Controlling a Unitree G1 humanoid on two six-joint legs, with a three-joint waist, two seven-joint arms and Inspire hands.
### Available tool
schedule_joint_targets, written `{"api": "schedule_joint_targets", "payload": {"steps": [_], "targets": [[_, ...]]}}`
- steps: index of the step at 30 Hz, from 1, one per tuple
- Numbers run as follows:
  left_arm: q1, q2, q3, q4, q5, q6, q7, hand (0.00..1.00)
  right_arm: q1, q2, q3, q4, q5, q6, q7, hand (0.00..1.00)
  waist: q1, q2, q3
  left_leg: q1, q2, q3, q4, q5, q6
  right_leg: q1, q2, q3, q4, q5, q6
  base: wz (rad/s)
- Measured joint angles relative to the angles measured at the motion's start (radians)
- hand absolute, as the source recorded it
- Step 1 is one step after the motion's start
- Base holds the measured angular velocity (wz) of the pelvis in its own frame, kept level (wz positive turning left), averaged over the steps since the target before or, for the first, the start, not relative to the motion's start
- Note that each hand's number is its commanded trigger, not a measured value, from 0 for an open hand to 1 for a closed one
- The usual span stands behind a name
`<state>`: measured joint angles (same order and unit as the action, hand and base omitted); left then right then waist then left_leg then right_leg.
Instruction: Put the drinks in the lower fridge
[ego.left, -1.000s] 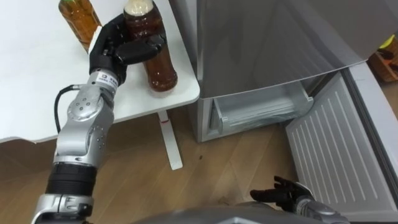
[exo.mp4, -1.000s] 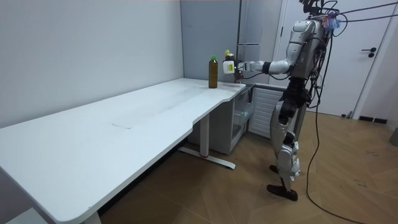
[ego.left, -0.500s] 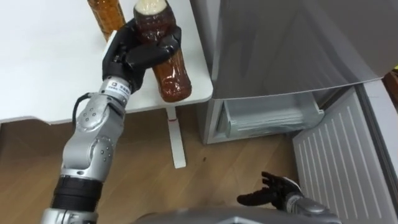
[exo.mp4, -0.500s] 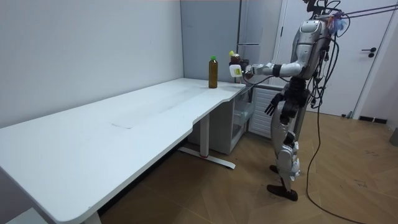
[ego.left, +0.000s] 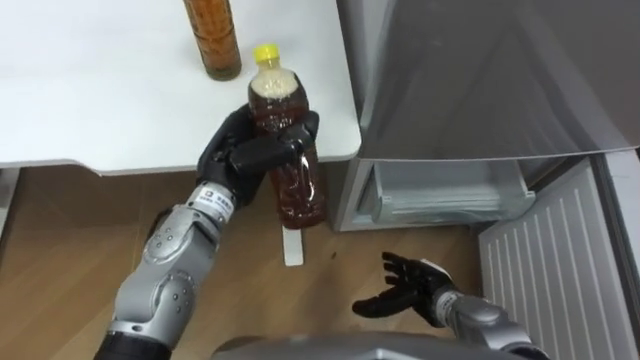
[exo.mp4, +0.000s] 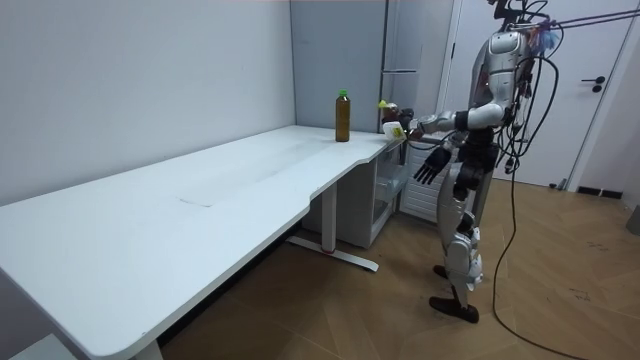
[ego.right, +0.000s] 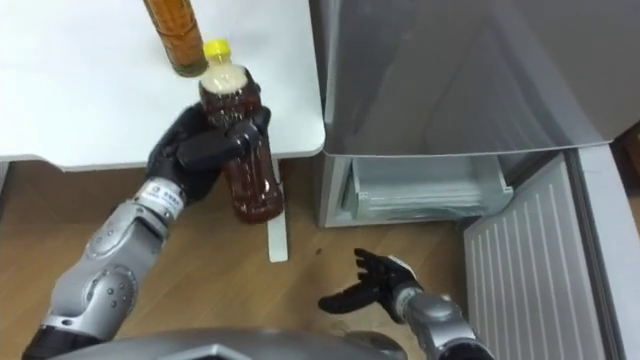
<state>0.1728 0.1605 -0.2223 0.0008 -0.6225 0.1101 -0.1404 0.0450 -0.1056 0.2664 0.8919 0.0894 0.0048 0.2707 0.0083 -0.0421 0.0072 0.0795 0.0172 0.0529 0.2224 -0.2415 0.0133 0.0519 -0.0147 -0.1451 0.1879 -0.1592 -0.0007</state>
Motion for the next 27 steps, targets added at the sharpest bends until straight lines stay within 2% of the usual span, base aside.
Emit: {"api": "schedule_joint_targets", "payload": {"steps": [4,10,17,19,21,27], "targets": [[0.023,-0.005,-0.019,0.001,-0.017,0.0,-0.034,1.0,0.009,0.0,0.023,-0.08,0.0,0.001,0.035,0.0,0.0,0.001,0.0001,0.001,0.002,0.0,0.0,0.0,0.0,0.0,0.001,-0.005,0.002,0.0,0.0,0.0],[0.027,-0.004,-0.018,0.002,-0.017,0.0,-0.064,1.0,0.018,0.0,0.027,-0.208,0.0,0.012,0.088,0.0,0.009,0.003,0.0016,0.002,0.003,0.001,-0.002,0.0,0.0,0.0,0.001,-0.006,0.004,0.001,-0.001,0.0],[0.028,0.003,-0.019,0.007,-0.018,0.0,-0.091,1.0,0.018,0.0,0.048,-0.239,0.003,0.025,0.171,0.0,0.024,0.003,0.0026,0.001,0.003,0.0,-0.008,0.0,0.0,-0.001,0.0,-0.014,0.013,0.0,-0.001,0.0],[0.028,0.007,-0.027,0.026,-0.018,0.0,-0.099,1.0,0.018,-0.003,0.063,-0.264,0.021,0.051,0.202,0.0,0.025,0.005,0.0036,0.001,0.002,0.0,-0.007,0.0,0.0,-0.001,-0.002,-0.02,0.013,0.0,-0.001,0.0],[0.028,0.008,-0.033,0.055,-0.018,0.0,-0.108,1.0,0.018,-0.002,0.066,-0.285,0.049,0.059,0.227,0.0,0.025,0.004,0.0037,0.001,0.002,-0.001,-0.007,0.0,0.0,-0.002,-0.002,-0.021,0.013,0.0,-0.001,0.0],[0.027,0.007,-0.047,0.108,-0.002,0.0,-0.112,1.0,0.024,-0.008,0.068,-0.379,0.068,0.063,0.282,0.0,0.025,0.003,0.0046,-0.001,0.002,-0.001,-0.006,0.0,0.0,-0.003,-0.002,-0.022,0.012,0.0,-0.001,0.0]]}}
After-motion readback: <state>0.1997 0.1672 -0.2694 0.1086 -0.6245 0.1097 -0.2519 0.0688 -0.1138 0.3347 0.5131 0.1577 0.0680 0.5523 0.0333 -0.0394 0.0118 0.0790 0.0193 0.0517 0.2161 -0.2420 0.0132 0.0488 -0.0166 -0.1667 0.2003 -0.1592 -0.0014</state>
